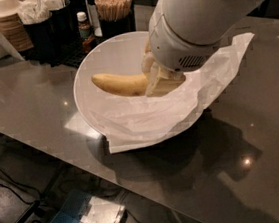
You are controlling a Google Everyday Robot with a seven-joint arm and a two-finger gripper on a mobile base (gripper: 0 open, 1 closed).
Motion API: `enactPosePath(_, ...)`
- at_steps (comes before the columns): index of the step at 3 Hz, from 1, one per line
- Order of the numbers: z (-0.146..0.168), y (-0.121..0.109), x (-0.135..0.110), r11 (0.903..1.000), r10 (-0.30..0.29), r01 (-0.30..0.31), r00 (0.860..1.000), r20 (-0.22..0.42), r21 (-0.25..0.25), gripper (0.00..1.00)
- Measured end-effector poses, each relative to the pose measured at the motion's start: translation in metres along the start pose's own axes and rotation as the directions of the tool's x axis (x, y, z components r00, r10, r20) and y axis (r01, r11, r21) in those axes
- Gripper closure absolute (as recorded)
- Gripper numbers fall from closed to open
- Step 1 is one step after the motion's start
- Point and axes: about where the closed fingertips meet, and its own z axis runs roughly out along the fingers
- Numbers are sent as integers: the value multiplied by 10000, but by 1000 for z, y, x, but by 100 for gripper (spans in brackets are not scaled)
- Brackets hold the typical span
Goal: Pick banana from white bowl
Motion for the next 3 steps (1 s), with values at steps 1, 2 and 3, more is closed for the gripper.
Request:
enactPosePath(1, -31, 8, -13, 9949, -488, 461, 9984, 287, 897, 100)
enactPosePath(2, -46, 11, -18, 9897, -669, 617, 9971, 366, 1290, 100)
enactPosePath(3, -46, 11, -18, 9897, -669, 617, 9971, 366, 1290, 100)
